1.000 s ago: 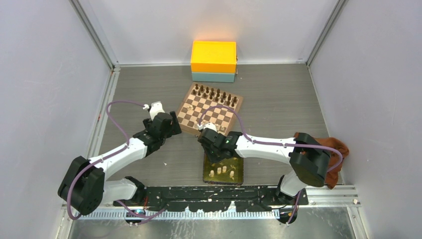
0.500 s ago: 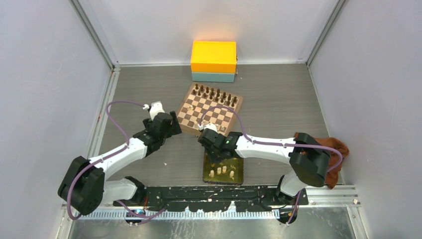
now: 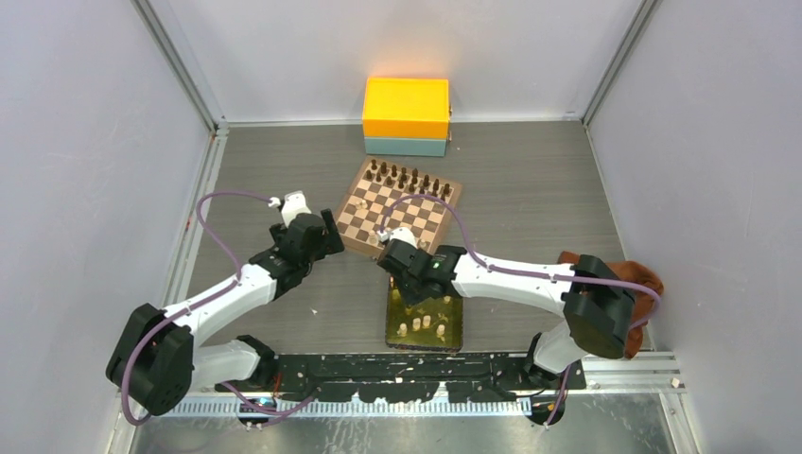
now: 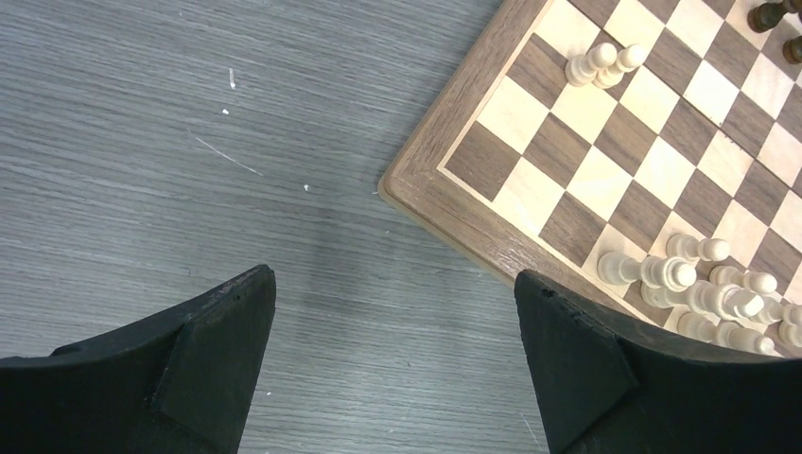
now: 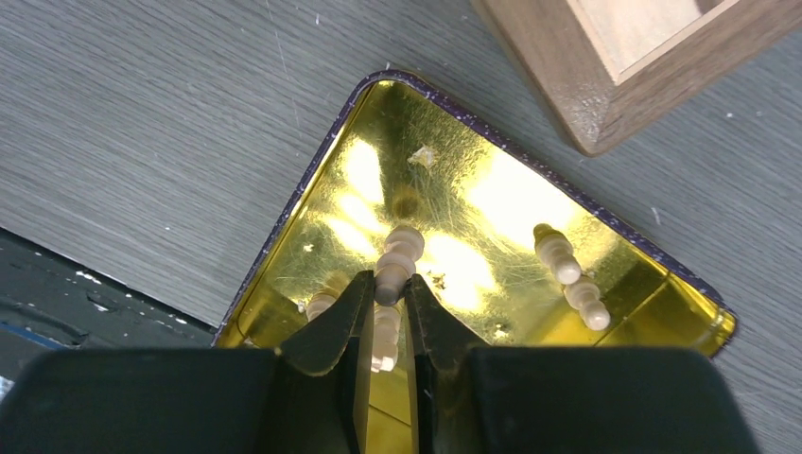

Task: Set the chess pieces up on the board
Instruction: Pick up the chess piece from the storage box, then place the chess piece on the chessboard.

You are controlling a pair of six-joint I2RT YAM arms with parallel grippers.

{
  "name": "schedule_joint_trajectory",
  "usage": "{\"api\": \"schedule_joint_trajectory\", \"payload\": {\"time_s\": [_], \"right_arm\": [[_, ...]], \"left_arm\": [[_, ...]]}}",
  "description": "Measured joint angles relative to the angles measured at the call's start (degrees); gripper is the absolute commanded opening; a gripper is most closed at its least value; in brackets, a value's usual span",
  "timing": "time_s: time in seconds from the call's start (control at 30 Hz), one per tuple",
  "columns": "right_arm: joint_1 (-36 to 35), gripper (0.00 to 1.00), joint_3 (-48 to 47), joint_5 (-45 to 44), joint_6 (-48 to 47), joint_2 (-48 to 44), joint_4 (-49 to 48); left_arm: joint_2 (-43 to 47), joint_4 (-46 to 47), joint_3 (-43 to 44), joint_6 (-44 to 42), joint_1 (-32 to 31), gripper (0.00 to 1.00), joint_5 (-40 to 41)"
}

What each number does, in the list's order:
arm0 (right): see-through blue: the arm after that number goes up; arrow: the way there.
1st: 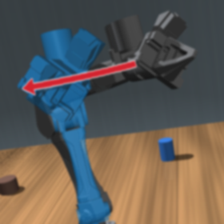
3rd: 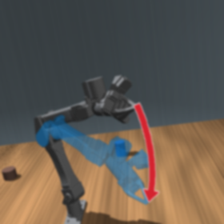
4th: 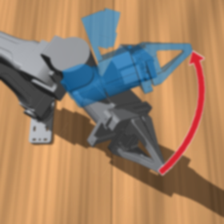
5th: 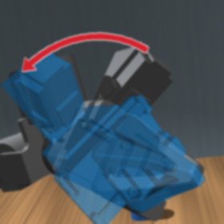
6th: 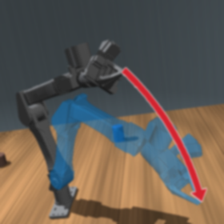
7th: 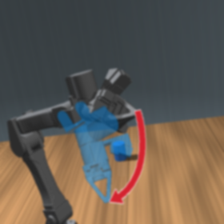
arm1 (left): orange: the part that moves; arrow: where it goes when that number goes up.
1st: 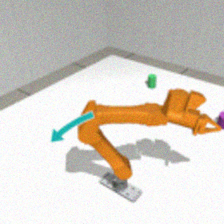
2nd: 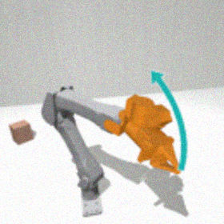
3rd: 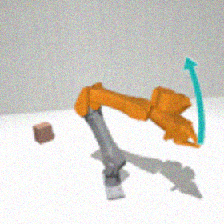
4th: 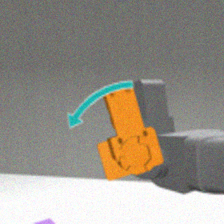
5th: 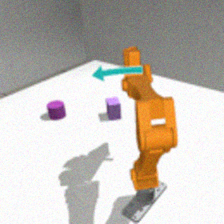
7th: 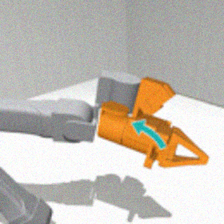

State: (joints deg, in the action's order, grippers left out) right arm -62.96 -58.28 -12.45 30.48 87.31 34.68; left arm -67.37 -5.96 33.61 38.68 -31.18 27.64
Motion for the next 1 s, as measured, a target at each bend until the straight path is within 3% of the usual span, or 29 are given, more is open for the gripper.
{"api": "schedule_joint_trajectory", "payload": {"time_s": [0.43,1.0], "right_arm": [[0.0,0.01,-12.6,-3.6,-3.5,-0.2,6.9],[2.5,0.01,-37.5,-1.3,-9.2,18.3,11.2]], "left_arm": [[4.2,-0.4,-0.4,0.6,0.0,0.98,1.1],[15.0,-3.8,-3.8,2.9,0.0,0.97,3.4]]}}
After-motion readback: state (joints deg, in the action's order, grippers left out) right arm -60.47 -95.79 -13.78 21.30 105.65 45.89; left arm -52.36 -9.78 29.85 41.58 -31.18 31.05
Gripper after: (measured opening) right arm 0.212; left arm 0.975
